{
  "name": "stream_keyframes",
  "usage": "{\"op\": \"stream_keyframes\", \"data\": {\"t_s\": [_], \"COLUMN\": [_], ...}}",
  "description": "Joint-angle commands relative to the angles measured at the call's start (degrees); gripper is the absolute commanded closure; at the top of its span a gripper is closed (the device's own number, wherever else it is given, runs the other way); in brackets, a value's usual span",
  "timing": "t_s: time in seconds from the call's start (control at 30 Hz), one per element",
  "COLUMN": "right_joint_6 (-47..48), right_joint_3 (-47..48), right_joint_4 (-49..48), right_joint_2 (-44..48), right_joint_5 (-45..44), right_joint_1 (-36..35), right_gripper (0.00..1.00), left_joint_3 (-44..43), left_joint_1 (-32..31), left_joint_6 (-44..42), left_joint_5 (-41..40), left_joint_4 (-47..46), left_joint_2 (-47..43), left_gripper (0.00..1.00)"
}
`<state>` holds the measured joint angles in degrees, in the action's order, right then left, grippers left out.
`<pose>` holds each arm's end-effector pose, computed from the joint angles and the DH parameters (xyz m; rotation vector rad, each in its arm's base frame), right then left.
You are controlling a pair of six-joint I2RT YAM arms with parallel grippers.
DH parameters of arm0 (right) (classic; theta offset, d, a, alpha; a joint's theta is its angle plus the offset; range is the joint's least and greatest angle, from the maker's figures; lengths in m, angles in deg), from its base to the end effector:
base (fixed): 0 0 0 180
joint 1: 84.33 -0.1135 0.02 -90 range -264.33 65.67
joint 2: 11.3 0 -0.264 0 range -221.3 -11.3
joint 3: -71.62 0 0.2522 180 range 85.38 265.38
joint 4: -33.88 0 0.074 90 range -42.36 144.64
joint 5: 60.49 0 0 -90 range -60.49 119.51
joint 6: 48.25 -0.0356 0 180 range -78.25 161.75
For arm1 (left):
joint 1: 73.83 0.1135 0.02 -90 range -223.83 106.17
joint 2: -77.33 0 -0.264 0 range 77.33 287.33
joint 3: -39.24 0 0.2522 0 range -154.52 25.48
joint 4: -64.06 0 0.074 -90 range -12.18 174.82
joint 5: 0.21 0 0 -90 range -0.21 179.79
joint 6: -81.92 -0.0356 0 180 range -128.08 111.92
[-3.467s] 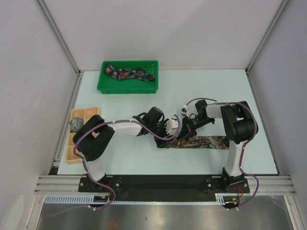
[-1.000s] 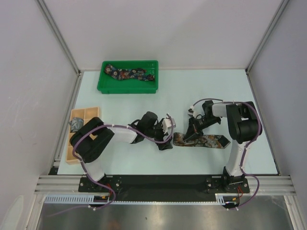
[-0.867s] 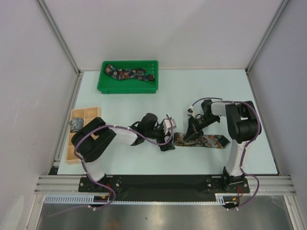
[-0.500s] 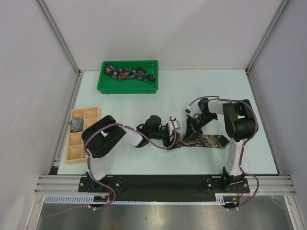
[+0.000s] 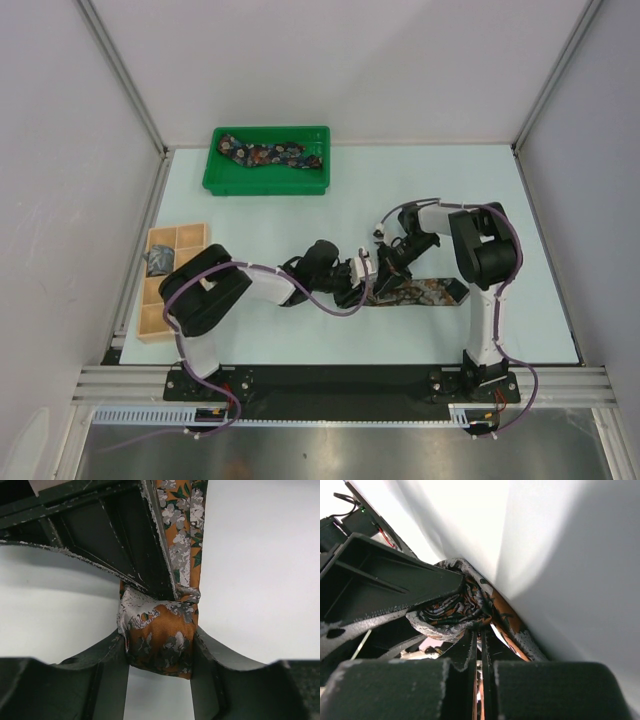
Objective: Roll the ties
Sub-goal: Roll the tie at the center of the board.
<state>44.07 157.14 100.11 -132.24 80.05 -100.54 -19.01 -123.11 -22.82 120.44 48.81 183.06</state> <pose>0.3205 0.1218 0.0991 0.2945 -2.5818 -1.1843 0.2149 -0.2775 0.1259 1.4220 1.6587 -0.9191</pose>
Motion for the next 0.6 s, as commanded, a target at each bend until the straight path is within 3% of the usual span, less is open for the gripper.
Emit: {"op": "stream_keyframes", "data": {"t_s": [0.0, 0.07, 0.13, 0.2, 0.3, 0.57], "right_joint_6": [-0.6, -1.9, -2.1, -2.1, -1.9, -4.1], "right_joint_3": [2.1, 4.5, 5.1, 3.2, -1.5, -10.0], "right_joint_4": [-18.6, -19.0, -18.7, -18.8, -18.5, -22.3], "right_joint_2": [-5.9, -5.6, -4.6, -1.2, 4.6, 13.4], "right_joint_5": [-10.1, -8.3, -6.9, -4.9, -1.9, 6.6], "right_joint_1": [-8.7, -9.5, -9.5, -8.4, -5.2, 0.5], "right_gripper": [1.00, 1.00, 0.85, 0.64, 0.53, 0.47], "left_joint_3": [-1.7, -1.4, -2.1, -2.7, -3.1, -8.8], "left_joint_1": [-0.6, -0.6, -0.6, -0.5, -0.6, -1.3], "left_joint_6": [-3.0, -2.2, -2.4, -2.8, -3.8, -3.3], "left_joint_5": [-6.4, -9.7, -11.7, -13.7, -14.5, -16.9], "left_joint_4": [13.1, 16.3, 19.9, 22.6, 24.8, 32.5], "left_joint_2": [-4.7, -6.1, -6.2, -5.7, -5.1, -0.5], "left_gripper": [0.74, 0.76, 0.79, 0.80, 0.80, 0.79]}}
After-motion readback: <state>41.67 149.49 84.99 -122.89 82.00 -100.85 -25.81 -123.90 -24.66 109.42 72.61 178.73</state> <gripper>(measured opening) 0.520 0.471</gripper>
